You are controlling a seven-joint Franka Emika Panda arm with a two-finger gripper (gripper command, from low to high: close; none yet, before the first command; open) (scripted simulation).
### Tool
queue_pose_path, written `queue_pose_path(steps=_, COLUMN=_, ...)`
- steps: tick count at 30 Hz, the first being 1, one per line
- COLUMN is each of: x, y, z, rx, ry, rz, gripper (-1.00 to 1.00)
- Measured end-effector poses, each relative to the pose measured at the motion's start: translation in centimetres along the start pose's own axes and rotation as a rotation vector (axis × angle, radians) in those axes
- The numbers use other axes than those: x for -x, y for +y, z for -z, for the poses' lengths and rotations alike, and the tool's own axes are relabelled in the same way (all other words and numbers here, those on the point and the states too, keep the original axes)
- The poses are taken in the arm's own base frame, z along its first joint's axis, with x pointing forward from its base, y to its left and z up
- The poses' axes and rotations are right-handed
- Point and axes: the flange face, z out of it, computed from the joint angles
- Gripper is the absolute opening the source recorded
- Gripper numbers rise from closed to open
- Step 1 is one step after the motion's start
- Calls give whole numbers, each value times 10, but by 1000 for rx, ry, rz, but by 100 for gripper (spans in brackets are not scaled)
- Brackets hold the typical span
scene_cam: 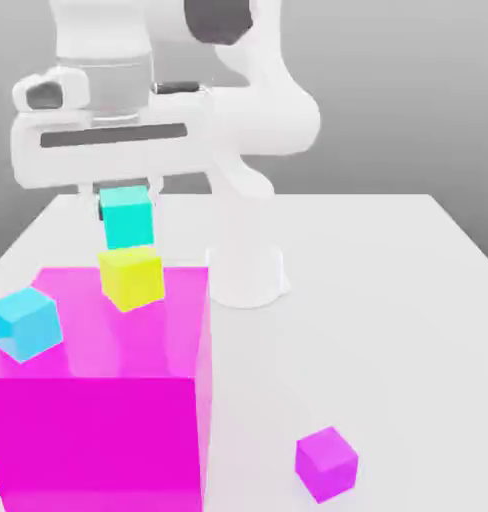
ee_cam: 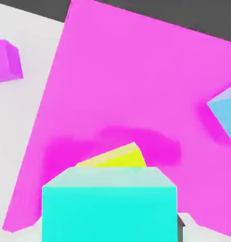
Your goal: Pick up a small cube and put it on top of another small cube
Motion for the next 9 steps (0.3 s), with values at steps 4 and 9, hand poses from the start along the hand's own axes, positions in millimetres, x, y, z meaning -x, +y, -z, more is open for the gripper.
queue_pose_path(steps=4, x=0, y=0, z=0, rx=0, ry=0, rz=0, gripper=100)
queue_pose_path(steps=9, x=-1, y=0, z=38, rx=5, ry=3, rz=-1, gripper=100)
